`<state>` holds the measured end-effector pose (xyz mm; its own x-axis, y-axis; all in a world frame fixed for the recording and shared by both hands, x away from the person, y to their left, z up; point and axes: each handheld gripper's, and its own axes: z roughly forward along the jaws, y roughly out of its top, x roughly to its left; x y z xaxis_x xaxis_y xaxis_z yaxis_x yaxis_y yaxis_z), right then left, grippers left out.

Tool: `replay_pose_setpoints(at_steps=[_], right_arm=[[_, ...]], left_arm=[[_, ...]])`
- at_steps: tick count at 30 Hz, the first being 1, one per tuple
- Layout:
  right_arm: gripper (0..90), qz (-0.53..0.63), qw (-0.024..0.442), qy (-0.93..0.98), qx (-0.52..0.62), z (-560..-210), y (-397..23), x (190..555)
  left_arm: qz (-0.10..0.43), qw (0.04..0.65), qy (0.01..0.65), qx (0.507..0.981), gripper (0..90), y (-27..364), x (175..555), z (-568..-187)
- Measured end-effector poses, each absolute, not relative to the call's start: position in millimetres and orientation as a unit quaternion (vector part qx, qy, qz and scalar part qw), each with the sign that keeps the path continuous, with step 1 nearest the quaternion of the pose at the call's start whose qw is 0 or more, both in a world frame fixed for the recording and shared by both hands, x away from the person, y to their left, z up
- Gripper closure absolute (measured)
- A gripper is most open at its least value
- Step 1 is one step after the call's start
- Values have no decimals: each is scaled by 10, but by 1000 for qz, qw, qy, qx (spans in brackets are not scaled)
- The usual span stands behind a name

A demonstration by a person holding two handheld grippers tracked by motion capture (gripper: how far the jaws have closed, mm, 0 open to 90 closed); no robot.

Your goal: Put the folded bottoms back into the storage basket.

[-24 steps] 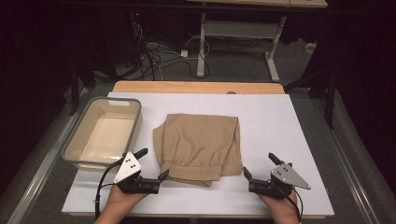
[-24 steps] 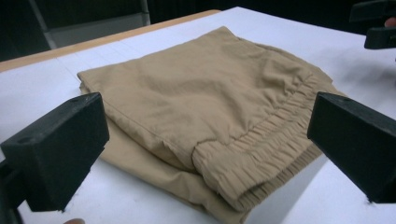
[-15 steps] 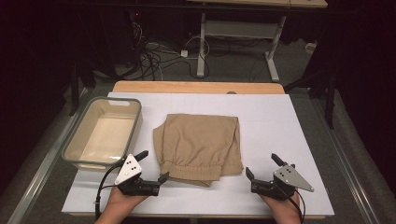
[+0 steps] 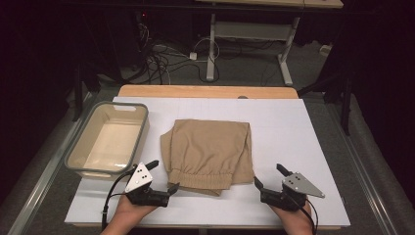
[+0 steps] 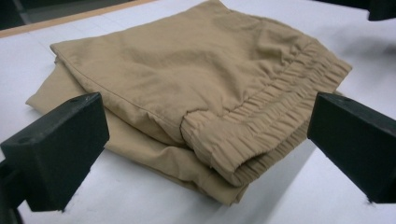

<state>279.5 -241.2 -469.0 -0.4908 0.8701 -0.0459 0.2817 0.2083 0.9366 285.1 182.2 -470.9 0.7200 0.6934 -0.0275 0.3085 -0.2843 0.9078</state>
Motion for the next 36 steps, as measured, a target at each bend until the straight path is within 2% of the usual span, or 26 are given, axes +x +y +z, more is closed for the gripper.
replay_pose_setpoints(at_steps=[1, 2, 4, 5, 6, 10, 16, 18, 19, 20, 21, 23, 28, 29, 30, 32, 36], right_arm=[[173, 484, 304, 715, 403, -4690, -2412, 2795], [242, 472, 289, 726, 407, -4689, -2340, 2837], [275, 464, 284, 731, 412, -4690, -2310, 2864], [354, 440, 267, 748, 419, -4701, -2224, 2948], [380, 434, 260, 753, 421, -4709, -2200, 2981], [445, 394, 229, 771, 445, -4767, -2120, 3189], [413, 358, 196, 788, 461, -4793, -2055, 3334], [496, 353, 193, 789, 464, -4795, -2042, 3333], [496, 353, 193, 789, 464, -4795, -2042, 3333], [607, 353, 197, 790, 461, -4795, -2042, 3310], [847, 363, 188, 801, 437, -4796, -2033, 3263], [861, 362, 191, 803, 432, -4795, -2018, 3239], [868, 381, 186, 808, 409, -4742, -2013, 2896], [786, 379, 191, 811, 403, -4736, -2007, 2786], [786, 379, 191, 811, 403, -4736, -2007, 2786], [621, 392, 207, 802, 401, -4673, -2004, 2756], [468, 446, 199, 775, 401, -4548, -1904, 2810]], left_arm=[[188, 505, 321, 779, 0, 1825, 2856, -4716], [181, 507, 323, 779, 0, 1831, 2871, -4726], [175, 506, 324, 780, 0, 1833, 2882, -4734], [175, 504, 325, 781, 0, 1828, 2884, -4746], [175, 500, 324, 784, 0, 1825, 2885, -4754], [173, 486, 328, 791, 0, 1807, 2910, -4824], [178, 489, 318, 792, 0, 1799, 2893, -4829], [178, 489, 319, 792, 0, 1801, 2893, -4829], [180, 490, 319, 791, 0, 1800, 2890, -4830], [182, 490, 317, 791, 0, 1799, 2886, -4830], [182, 491, 316, 791, 0, 1799, 2882, -4831], [182, 492, 315, 791, 0, 1802, 2881, -4830], [176, 504, 312, 786, 0, 1826, 2878, -4833], [173, 507, 311, 785, 0, 1831, 2880, -4833], [169, 510, 309, 785, 0, 1837, 2884, -4833], [162, 512, 311, 784, 0, 1845, 2897, -4833], [163, 512, 309, 784, 0, 1844, 2896, -4833]])
